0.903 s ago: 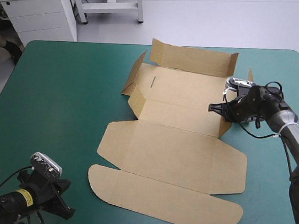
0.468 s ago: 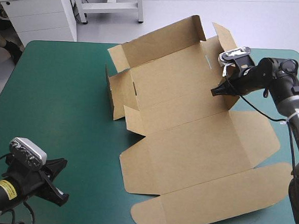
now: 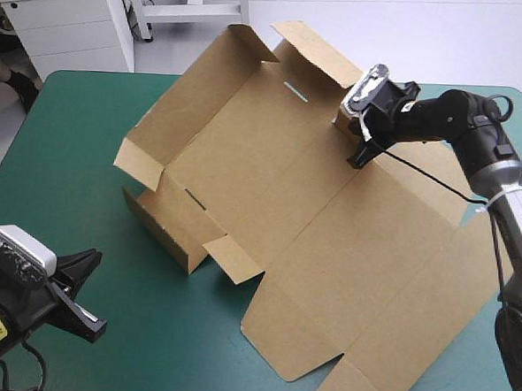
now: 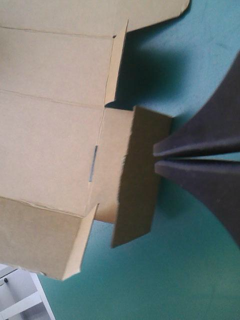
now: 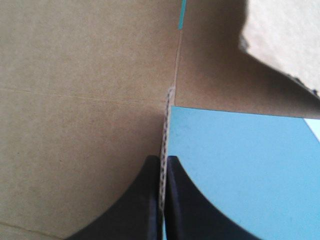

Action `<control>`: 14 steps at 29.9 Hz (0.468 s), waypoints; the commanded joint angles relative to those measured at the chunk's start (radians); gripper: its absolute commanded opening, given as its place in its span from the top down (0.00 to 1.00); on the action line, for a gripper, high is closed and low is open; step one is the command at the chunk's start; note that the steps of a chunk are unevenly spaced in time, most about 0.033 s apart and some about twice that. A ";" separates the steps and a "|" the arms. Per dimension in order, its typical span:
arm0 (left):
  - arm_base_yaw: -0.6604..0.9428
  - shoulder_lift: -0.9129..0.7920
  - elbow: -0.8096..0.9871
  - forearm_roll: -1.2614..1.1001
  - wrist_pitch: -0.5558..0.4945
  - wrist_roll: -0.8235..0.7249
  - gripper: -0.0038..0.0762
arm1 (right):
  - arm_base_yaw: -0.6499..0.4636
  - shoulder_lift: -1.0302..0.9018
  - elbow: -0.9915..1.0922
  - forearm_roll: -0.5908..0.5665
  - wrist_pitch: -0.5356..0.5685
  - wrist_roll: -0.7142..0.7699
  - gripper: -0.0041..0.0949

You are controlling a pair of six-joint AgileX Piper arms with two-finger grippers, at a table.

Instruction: Fold the box

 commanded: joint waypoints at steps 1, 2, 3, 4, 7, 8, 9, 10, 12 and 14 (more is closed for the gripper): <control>-0.002 0.013 -0.032 0.004 -0.074 0.002 0.96 | 0.056 -0.009 -0.036 0.035 -0.105 -0.148 0.98; -0.002 0.013 -0.032 0.004 -0.074 0.002 0.96 | 0.073 0.003 -0.036 0.035 -0.112 -0.167 0.98; -0.002 0.013 -0.032 0.004 -0.074 0.002 0.96 | 0.090 0.014 -0.036 0.035 -0.123 -0.185 0.98; -0.002 0.013 -0.032 0.004 -0.074 0.002 0.96 | 0.105 0.024 -0.036 0.035 -0.133 -0.200 0.98; -0.002 0.013 -0.032 0.004 -0.074 0.002 0.96 | 0.140 0.046 -0.036 0.035 -0.157 -0.250 0.98; -0.002 0.013 -0.032 0.004 -0.074 0.002 0.96 | 0.150 0.049 -0.036 0.035 -0.161 -0.278 0.98; -0.002 0.013 -0.032 0.004 -0.074 0.002 0.96 | 0.163 0.056 -0.036 0.035 -0.168 -0.319 0.98; -0.002 0.013 -0.032 0.004 -0.074 0.002 0.96 | 0.171 0.058 -0.036 0.037 -0.175 -0.337 0.98; -0.002 0.013 -0.032 0.004 -0.074 0.002 0.96 | 0.191 0.067 -0.036 0.040 -0.188 -0.370 0.98; -0.002 0.013 -0.032 0.004 -0.074 0.002 0.96 | 0.205 0.077 -0.036 0.040 -0.188 -0.400 0.98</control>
